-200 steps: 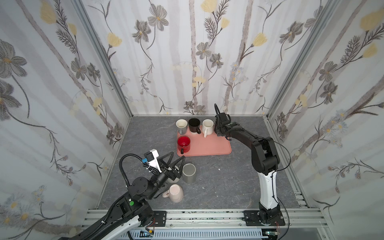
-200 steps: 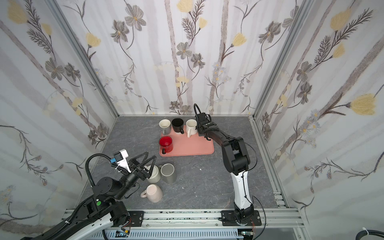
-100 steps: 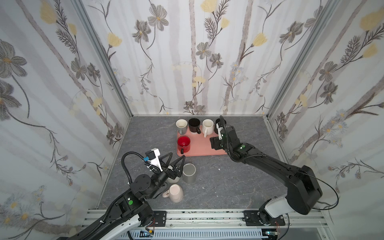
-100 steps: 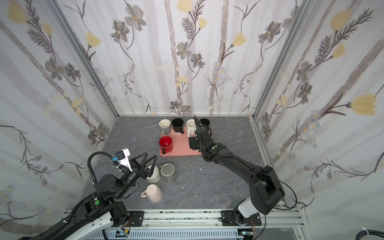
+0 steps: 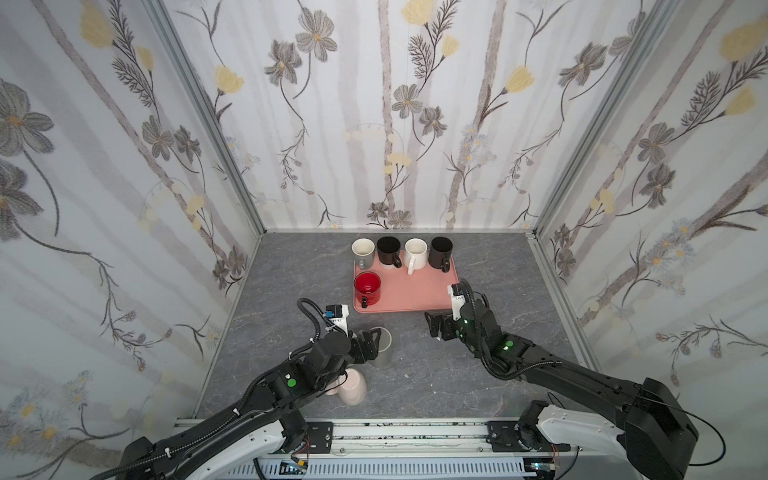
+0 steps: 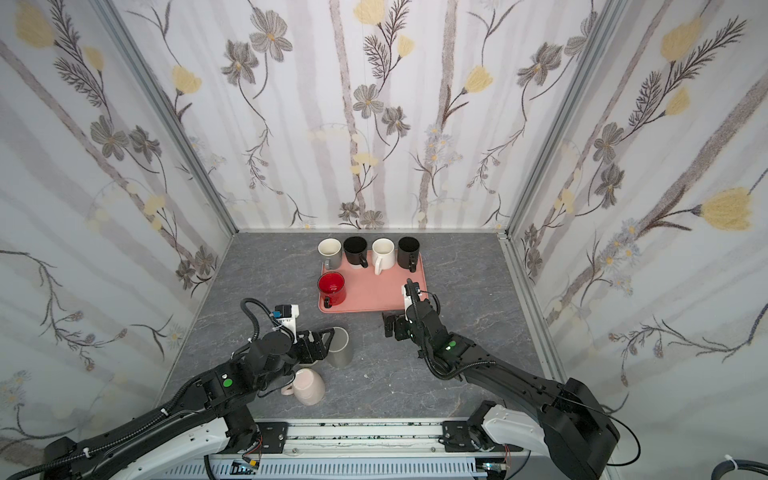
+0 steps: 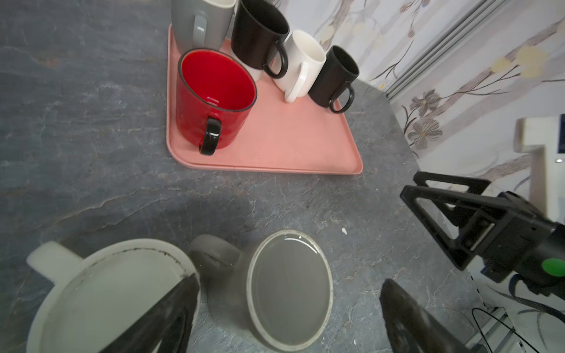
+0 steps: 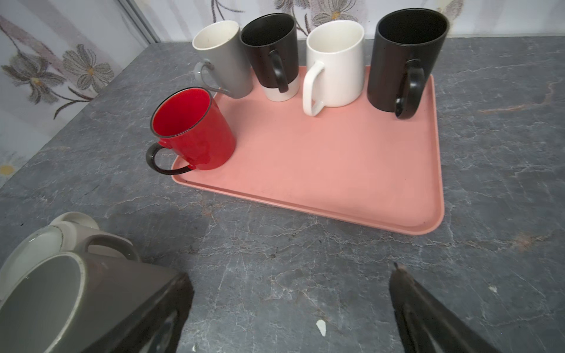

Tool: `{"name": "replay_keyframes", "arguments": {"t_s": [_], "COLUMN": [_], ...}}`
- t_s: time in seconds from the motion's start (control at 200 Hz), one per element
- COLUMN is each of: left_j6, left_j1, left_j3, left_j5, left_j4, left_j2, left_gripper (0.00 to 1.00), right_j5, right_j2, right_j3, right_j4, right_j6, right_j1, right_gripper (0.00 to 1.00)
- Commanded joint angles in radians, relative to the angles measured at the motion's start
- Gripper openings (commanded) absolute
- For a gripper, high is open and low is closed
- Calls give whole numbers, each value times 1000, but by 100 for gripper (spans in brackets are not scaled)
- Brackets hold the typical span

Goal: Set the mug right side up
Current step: 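Move the left gripper to the upside-down grey mug and grasp its base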

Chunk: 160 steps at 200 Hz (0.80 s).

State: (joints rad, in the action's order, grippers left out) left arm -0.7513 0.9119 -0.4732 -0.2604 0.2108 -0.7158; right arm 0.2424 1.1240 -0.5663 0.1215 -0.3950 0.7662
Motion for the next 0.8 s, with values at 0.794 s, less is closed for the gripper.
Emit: {"name": "replay_keyframes", "arguments": {"t_s": [0.794], "left_j6": [-100], "left_j1": [77], "left_j3": [-51], "left_j5": [108], "left_j4": [-163], "left_j2": [-269], "left_gripper": [80], "right_j5": [-52], "right_j2": [-174], "right_j3": [112], "right_j4": [44], "right_j6": [-60], "right_j1": [-122], "right_gripper": [100]}}
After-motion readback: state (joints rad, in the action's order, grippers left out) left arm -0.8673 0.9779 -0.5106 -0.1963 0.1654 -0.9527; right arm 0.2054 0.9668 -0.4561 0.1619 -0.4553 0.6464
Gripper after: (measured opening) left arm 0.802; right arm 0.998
